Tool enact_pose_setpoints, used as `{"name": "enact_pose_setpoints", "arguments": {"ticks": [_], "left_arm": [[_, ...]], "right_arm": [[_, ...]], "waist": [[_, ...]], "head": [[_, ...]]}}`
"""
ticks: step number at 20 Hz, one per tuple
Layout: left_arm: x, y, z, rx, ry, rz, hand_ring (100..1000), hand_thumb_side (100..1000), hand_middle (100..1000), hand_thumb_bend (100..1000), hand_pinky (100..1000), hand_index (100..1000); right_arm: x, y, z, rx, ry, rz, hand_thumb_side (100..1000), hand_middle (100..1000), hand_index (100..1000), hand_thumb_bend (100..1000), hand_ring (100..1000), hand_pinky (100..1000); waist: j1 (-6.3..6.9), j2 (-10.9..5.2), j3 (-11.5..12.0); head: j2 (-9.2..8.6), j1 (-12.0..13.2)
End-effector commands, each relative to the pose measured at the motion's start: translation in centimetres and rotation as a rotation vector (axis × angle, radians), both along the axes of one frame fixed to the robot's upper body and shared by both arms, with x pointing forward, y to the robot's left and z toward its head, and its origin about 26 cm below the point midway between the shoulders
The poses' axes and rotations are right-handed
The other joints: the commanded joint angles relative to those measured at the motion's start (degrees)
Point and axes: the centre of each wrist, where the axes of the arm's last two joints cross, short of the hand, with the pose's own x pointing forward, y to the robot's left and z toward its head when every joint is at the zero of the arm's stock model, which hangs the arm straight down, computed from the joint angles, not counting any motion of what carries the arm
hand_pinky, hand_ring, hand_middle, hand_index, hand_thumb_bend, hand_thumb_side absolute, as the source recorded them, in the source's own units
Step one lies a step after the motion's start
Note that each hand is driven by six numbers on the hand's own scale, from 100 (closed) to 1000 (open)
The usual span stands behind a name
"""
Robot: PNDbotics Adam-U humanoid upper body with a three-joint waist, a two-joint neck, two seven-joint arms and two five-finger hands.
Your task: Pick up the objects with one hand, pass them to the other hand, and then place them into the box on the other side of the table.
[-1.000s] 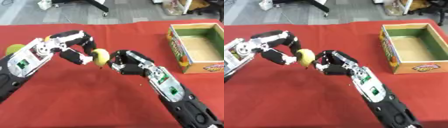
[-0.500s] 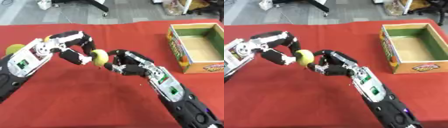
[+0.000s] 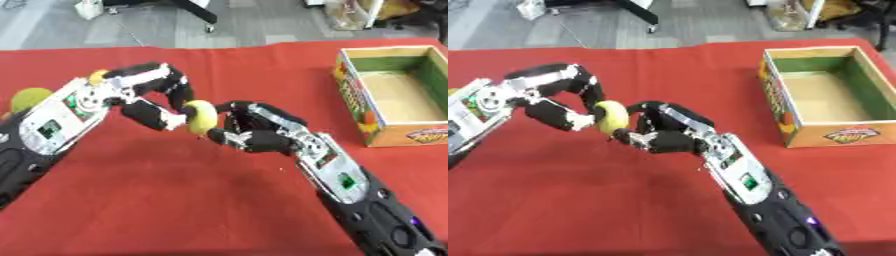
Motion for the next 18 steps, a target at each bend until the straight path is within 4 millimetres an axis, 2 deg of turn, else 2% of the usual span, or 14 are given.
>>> {"name": "enact_pose_setpoints", "arguments": {"ticks": [1, 7, 11, 12, 15, 16, 17, 18], "left_arm": [[0.06, -0.6, 1.21, -0.006, -0.027, -0.021, 523, 100, 371, 100, 612, 388], [0.12, -1.17, 1.07, -0.007, -0.023, -0.026, 523, 100, 372, 100, 611, 390], [0.14, -1.37, 1.05, -0.005, -0.024, -0.026, 524, 100, 374, 100, 612, 392], [0.15, -1.39, 1.06, -0.005, -0.024, -0.026, 524, 100, 375, 100, 612, 393], [0.17, -1.43, 1.11, -0.005, -0.025, -0.027, 525, 100, 382, 100, 612, 399], [0.16, -1.43, 1.16, -0.004, -0.025, -0.028, 530, 100, 400, 100, 616, 416], [0.14, -1.42, 1.23, -0.001, -0.024, -0.032, 532, 100, 408, 100, 617, 424], [0.13, -1.38, 1.33, 0.001, -0.024, -0.034, 538, 100, 435, 100, 620, 449]], "right_arm": [[0.08, 0.3, 1.05, 0.008, -0.033, -0.006, 421, 400, 760, 370, 580, 594], [0.13, 0.34, 0.89, 0.0, -0.019, -0.043, 410, 389, 722, 321, 570, 588], [0.19, 0.33, 0.81, -0.003, -0.01, -0.079, 362, 374, 634, 203, 559, 581], [0.2, 0.32, 0.8, -0.004, -0.008, -0.088, 320, 369, 598, 113, 556, 580], [0.23, 0.29, 0.71, -0.002, 0.0, -0.112, 224, 354, 518, 100, 545, 575], [0.27, 0.23, 0.66, 0.001, 0.006, -0.124, 144, 339, 456, 100, 534, 568], [0.32, 0.16, 0.61, 0.006, 0.013, -0.14, 123, 334, 439, 100, 530, 566], [0.37, 0.07, 0.57, 0.011, 0.018, -0.158, 100, 316, 377, 100, 519, 560]], "waist": [[0.11, 0.14, 0.1], [0.11, 0.19, 0.1], [0.15, 0.24, 0.1], [0.16, 0.24, 0.1], [0.17, 0.21, 0.0], [0.18, 0.19, 0.0], [0.18, 0.17, 0.0], [0.19, 0.15, 0.0]], "head": [[0.31, -0.1], [0.31, -0.2], [0.31, -0.2], [0.31, -0.2], [0.31, -0.3], [0.31, -0.2], [0.31, -0.2], [0.31, -0.1]]}}
